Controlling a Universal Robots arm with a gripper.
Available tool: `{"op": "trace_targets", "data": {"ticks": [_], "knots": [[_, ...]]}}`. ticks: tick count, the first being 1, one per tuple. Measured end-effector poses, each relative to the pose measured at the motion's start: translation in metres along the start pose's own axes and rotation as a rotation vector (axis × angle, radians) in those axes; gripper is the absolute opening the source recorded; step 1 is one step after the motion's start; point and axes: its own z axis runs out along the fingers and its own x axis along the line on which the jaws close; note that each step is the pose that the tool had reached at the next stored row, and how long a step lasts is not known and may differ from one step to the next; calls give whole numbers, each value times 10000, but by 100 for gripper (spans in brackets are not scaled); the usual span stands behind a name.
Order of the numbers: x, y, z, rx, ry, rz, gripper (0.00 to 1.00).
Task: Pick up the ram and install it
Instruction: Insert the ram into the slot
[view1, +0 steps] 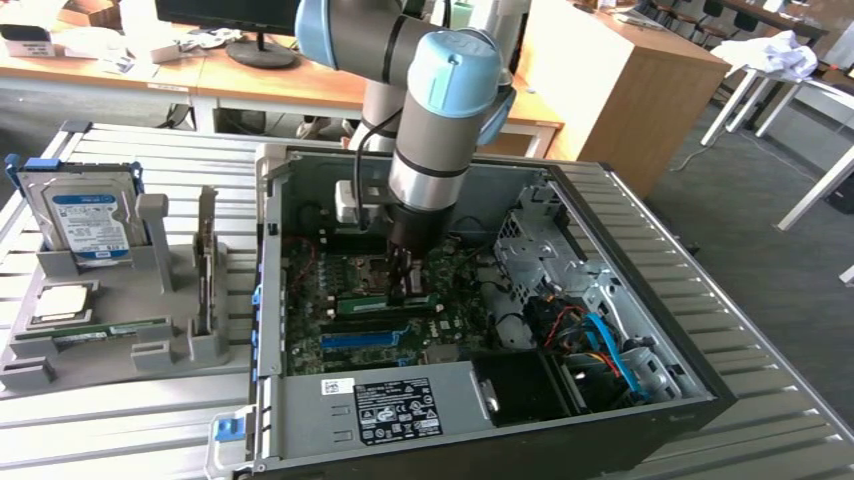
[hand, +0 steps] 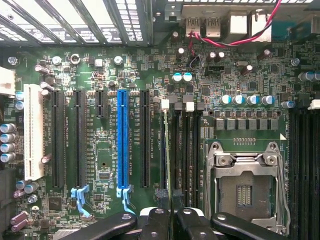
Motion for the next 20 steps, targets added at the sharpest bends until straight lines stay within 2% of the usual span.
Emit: {"op": "trace_targets", "data": {"ticks": [20], "knots": [[34, 5, 1, 0, -1, 43, 13]]}}
